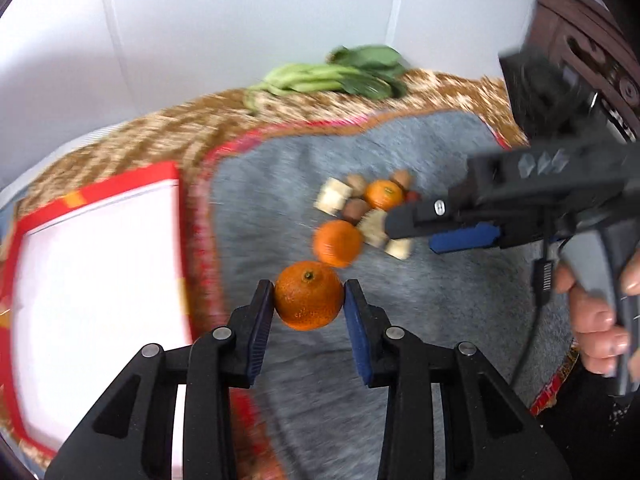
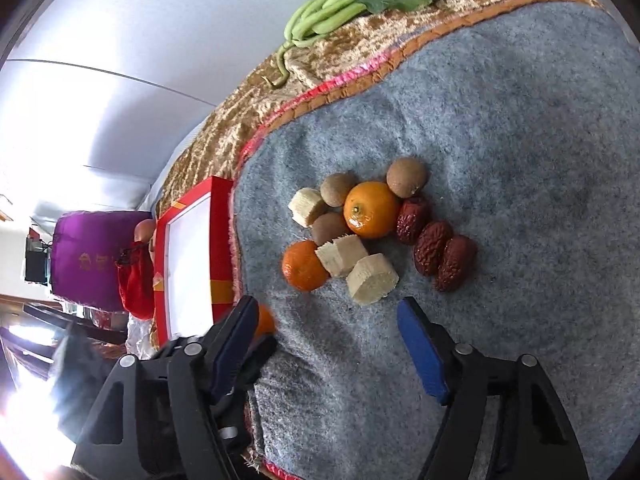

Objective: Organize fruits
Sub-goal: 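Carry the mandarin toward the white tray with the left tool while the right tool grasps a pale cube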

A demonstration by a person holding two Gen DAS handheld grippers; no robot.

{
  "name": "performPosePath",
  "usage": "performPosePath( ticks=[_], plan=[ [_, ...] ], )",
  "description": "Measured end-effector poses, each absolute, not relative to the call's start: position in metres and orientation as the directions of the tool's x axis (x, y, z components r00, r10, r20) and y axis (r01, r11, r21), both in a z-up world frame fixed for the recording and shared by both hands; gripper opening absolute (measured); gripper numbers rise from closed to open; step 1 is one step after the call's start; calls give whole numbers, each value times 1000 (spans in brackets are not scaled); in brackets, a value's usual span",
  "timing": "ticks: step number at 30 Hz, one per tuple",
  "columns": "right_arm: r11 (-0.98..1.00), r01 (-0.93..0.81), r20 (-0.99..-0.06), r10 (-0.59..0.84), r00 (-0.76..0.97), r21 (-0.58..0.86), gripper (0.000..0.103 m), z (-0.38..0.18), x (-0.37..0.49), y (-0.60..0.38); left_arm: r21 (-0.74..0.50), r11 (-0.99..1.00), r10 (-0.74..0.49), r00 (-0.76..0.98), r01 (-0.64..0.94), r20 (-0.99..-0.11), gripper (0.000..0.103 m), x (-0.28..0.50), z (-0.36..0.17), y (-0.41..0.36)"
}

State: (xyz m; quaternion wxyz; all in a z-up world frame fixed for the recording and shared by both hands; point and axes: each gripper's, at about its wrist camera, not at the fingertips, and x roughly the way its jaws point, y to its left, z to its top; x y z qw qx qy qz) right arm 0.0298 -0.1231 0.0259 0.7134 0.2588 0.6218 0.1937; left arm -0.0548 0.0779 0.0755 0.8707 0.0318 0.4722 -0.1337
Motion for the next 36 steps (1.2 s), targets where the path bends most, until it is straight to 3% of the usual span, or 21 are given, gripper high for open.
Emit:
performPosePath(
  ticks=[12, 20, 33, 36],
  plan=[
    [868, -11, -856, 492, 159, 497, 61, 10, 43, -103, -96, 978, -187, 567, 187, -802, 34, -56, 97, 115],
    [907, -72, -894, 421, 152, 415, 30, 14, 32, -96, -101, 977, -193, 559, 190, -806, 34, -54, 95, 112],
    [897, -48, -881, 441, 174, 439, 34, 9, 38, -101, -116, 979, -190, 543, 169, -818, 34, -53, 90, 124],
    [904, -49, -885, 426, 186, 425, 31, 9, 39, -99, -118, 979, -190, 547, 165, -816, 34, -55, 91, 127]
  ],
)
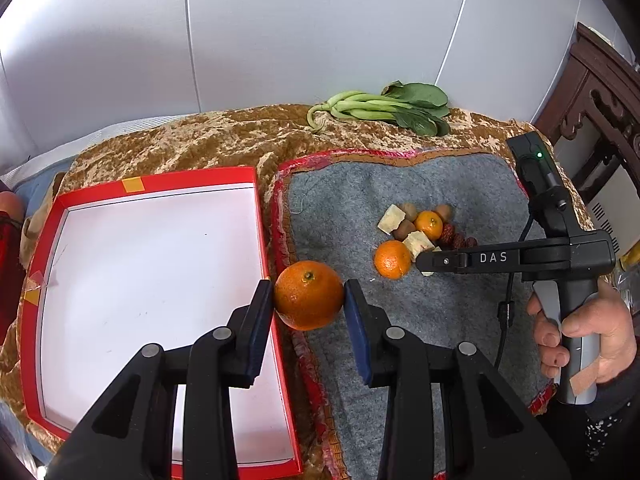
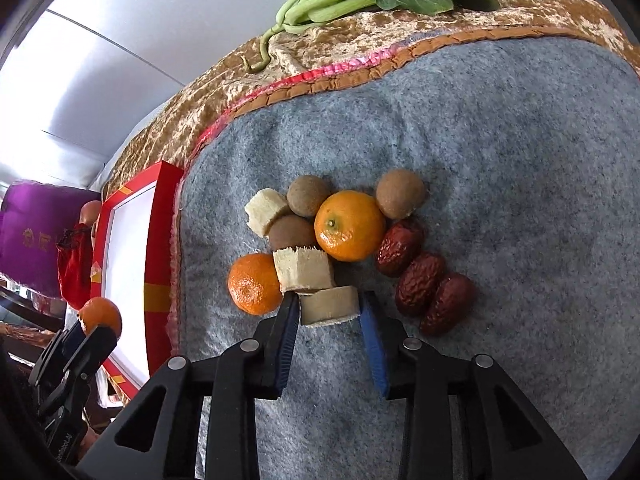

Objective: Organize fruits
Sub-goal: 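Carry the mandarin toward the white tray with the left tool while the right tool grasps a pale cube, then lower the mandarin into the tray and open the left tool while the right tool drops the cube there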

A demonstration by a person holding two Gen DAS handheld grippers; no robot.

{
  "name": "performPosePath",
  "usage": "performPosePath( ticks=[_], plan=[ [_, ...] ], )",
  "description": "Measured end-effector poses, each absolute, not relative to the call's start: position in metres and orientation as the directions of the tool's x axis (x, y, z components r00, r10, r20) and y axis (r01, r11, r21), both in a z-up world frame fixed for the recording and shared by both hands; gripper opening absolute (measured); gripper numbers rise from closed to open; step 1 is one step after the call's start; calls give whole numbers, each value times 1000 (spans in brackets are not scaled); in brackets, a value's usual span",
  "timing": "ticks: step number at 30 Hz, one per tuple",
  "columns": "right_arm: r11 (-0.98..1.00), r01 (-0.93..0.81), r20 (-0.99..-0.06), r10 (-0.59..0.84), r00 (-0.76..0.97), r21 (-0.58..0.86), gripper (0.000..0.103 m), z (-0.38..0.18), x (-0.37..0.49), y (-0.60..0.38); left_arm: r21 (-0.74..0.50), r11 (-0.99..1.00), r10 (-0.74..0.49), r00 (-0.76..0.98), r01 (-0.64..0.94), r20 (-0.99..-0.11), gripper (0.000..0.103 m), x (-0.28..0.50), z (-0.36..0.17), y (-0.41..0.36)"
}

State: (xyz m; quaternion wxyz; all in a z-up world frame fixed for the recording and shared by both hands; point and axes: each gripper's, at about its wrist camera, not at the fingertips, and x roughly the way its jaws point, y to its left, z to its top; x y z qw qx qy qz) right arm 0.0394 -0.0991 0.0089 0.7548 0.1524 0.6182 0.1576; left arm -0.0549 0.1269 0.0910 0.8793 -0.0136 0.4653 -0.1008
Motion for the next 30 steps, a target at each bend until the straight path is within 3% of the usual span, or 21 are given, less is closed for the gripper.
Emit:
performPosePath(
  ticks=[10, 15, 21, 30],
  plan=[
    [892, -163, -862, 450, 234, 421, 30, 46, 23, -76, -105, 991, -136, 567, 87, -812, 34, -67, 93, 166],
    [805, -345, -792, 569, 221, 483, 30, 67, 0, -24, -80, 997, -60, 566, -10, -822, 34, -83, 89, 197],
    [703, -548, -755, 629, 184, 452, 30, 73, -39, 43, -38, 995, 21, 547, -97, -837, 34, -106, 76, 222],
    [666, -654, -805, 575, 144, 358, 30, 53, -72, 96, -5, 995, 43, 471, -101, -881, 34, -115, 51, 221]
  ],
)
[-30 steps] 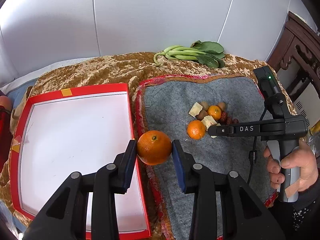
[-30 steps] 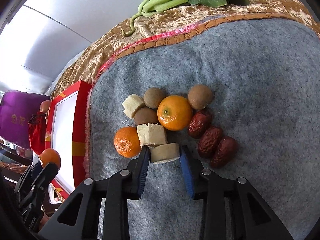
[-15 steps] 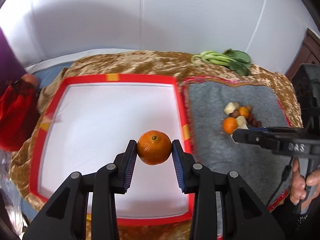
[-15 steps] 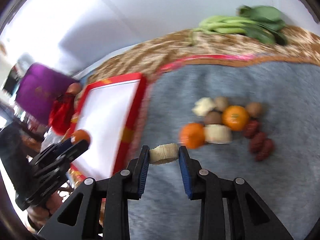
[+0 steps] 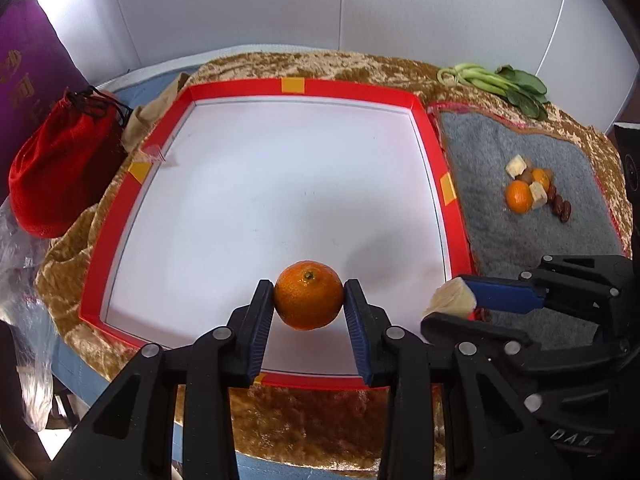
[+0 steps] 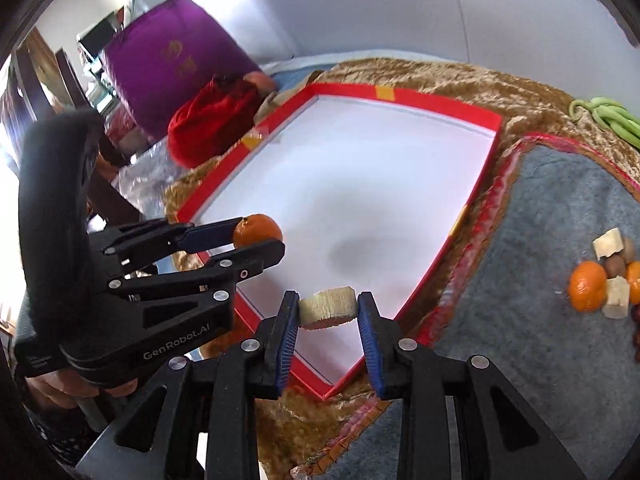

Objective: Organize fruits
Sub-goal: 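Lower the mandarin into the tray and open the left tool while the right tool drops the cube there, then return the left tool to the pile and grasp a second mandarin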

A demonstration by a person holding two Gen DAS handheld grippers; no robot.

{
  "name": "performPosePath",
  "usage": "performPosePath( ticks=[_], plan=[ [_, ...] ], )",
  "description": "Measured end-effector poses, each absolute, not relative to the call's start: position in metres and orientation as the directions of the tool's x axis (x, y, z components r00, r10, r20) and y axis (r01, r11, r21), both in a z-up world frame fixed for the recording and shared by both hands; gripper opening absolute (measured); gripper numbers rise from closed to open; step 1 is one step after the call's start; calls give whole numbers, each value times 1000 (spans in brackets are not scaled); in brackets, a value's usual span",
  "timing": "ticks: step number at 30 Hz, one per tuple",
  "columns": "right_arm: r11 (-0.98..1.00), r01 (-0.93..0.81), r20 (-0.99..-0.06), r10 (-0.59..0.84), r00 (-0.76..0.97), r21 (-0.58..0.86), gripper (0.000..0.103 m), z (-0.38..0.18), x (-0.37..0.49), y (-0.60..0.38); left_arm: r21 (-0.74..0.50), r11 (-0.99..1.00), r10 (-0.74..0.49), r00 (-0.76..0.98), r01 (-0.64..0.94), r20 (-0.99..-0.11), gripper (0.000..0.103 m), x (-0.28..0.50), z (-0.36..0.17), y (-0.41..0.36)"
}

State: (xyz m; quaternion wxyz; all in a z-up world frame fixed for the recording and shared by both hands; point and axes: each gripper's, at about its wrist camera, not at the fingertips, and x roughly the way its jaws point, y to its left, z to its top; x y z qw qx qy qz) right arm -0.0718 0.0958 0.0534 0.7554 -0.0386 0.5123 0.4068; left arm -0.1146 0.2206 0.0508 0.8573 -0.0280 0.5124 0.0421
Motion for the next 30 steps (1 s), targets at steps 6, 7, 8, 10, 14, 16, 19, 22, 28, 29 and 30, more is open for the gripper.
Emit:
performPosePath(
  ticks=[6, 7, 8, 10, 14, 16, 19, 22, 28, 29, 30],
  plan=[
    [672, -657, -825, 549, 133, 341, 32, 44, -75, 97, -19, 991, 41, 430, -134, -902, 34, -113, 41, 224],
    [670, -658, -826, 550, 127, 345, 32, 44, -75, 98, -21, 989, 42, 424, -143, -905, 34, -113, 40, 226],
    [669, -659, -825, 550, 129, 343, 33, 46, -76, 97, -28, 988, 39, 422, -152, -906, 35, -112, 40, 228],
    [665, -659, -827, 550, 116, 350, 36, 47, -76, 96, -40, 984, 38, 427, -173, -903, 40, -113, 42, 232],
    [666, -655, -818, 561, 125, 356, 39, 55, -78, 88, -15, 983, 77, 480, -185, -874, 52, -113, 54, 231],
    [676, -634, -805, 577, 137, 377, 39, 62, -71, 77, 12, 985, 102, 517, -174, -850, 55, -112, 62, 226],
    [702, -590, -782, 596, 180, 399, 40, 75, -59, 52, 34, 992, 99, 576, -123, -811, 63, -110, 75, 209],
    [736, -535, -765, 601, 232, 416, 41, 89, -43, 20, 46, 998, 65, 620, -46, -782, 67, -106, 84, 186],
    [806, -314, -737, 588, 332, 502, 50, 110, -4, -79, 46, 992, -42, 639, 121, -768, 69, -96, 89, 132],
    [813, -285, -743, 581, 332, 508, 50, 109, 0, -89, 47, 989, -54, 639, 141, -767, 69, -94, 89, 124],
    [831, -230, -761, 556, 335, 506, 50, 105, 5, -106, 55, 986, -60, 641, 159, -765, 69, -92, 88, 114]
  ],
)
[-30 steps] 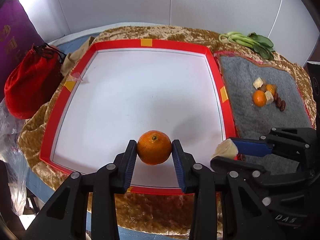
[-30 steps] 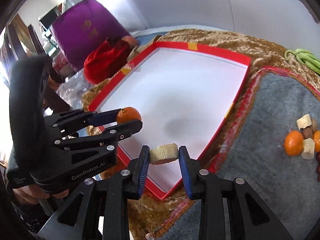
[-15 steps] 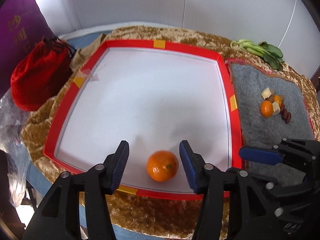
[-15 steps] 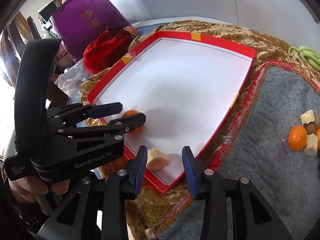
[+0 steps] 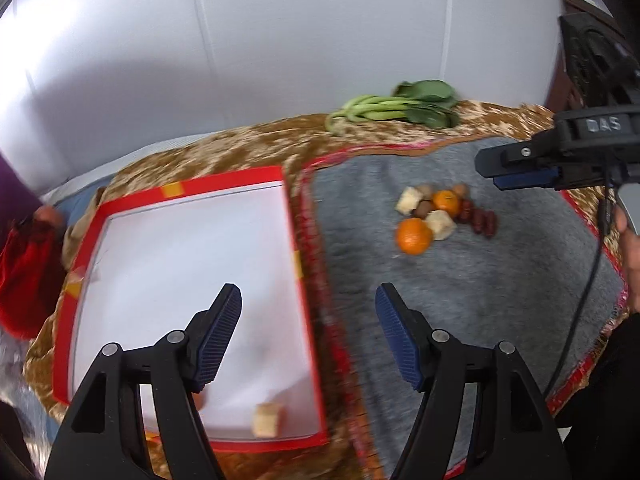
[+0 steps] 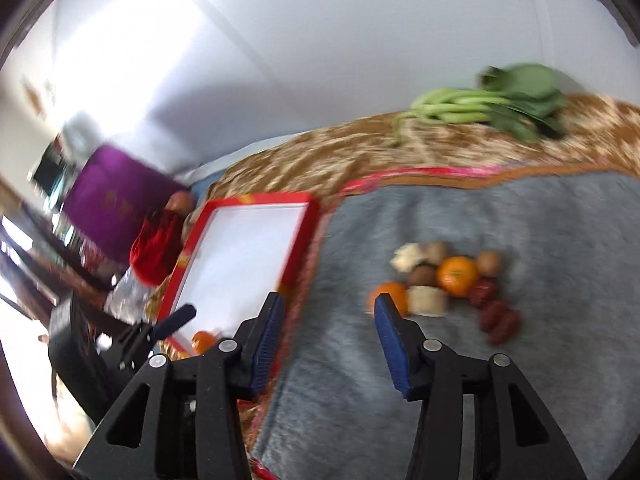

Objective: Organize fruits
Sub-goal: 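Return the left tool to the pile and grasp a second mandarin, then carry the mandarin to the tray with the left tool while the right tool grasps a red date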

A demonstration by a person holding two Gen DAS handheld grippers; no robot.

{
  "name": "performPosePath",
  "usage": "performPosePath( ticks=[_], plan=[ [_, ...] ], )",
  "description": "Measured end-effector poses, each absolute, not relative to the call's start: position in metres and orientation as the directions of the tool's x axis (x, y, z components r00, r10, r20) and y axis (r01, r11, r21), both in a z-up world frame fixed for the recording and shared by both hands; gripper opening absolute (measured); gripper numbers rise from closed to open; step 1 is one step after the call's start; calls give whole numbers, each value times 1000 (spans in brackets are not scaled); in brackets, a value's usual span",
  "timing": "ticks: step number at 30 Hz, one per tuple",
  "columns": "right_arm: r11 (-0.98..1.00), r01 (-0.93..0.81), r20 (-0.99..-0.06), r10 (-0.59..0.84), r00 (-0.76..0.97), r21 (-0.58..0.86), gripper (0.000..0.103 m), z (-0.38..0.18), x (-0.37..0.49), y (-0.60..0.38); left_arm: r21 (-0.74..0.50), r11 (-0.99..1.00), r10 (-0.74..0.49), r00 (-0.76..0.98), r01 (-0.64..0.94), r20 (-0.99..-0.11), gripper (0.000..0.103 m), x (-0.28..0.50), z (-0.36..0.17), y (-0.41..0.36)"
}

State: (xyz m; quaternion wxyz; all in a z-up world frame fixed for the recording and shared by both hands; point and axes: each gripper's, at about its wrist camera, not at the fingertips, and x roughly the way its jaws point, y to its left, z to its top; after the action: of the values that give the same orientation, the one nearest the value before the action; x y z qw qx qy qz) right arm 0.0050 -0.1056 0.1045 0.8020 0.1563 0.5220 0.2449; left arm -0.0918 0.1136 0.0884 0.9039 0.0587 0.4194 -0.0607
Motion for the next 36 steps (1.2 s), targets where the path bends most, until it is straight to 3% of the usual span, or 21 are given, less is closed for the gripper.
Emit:
performPosePath(
  ticks=[7, 19, 21, 24, 28, 36],
  plan=[
    [832, 10, -808, 536, 244, 554, 50, 64, 18, -161, 92, 951, -113, 608, 295, -786, 69, -68, 78, 56],
    [863, 75, -857, 481, 183, 500, 47, 39, 26, -167, 73, 872, -202, 493, 483, -846, 69, -22, 45, 25],
    [878, 68, -872, 456, 178, 474, 44, 36, 29, -162, 87, 859, -197, 481, 505, -854, 62, -18, 41, 24],
    [898, 68, -892, 419, 169, 435, 31, 28, 32, -158, 81, 845, -202, 455, 529, -867, 47, -12, 35, 24],
    [915, 64, -908, 383, 170, 398, 17, 24, 35, -155, 38, 832, -236, 415, 554, -878, 39, -5, 30, 26],
    [926, 51, -918, 363, 162, 375, 17, 17, 45, -147, 31, 813, -245, 390, 582, -888, 33, 3, 21, 17]
  ],
)
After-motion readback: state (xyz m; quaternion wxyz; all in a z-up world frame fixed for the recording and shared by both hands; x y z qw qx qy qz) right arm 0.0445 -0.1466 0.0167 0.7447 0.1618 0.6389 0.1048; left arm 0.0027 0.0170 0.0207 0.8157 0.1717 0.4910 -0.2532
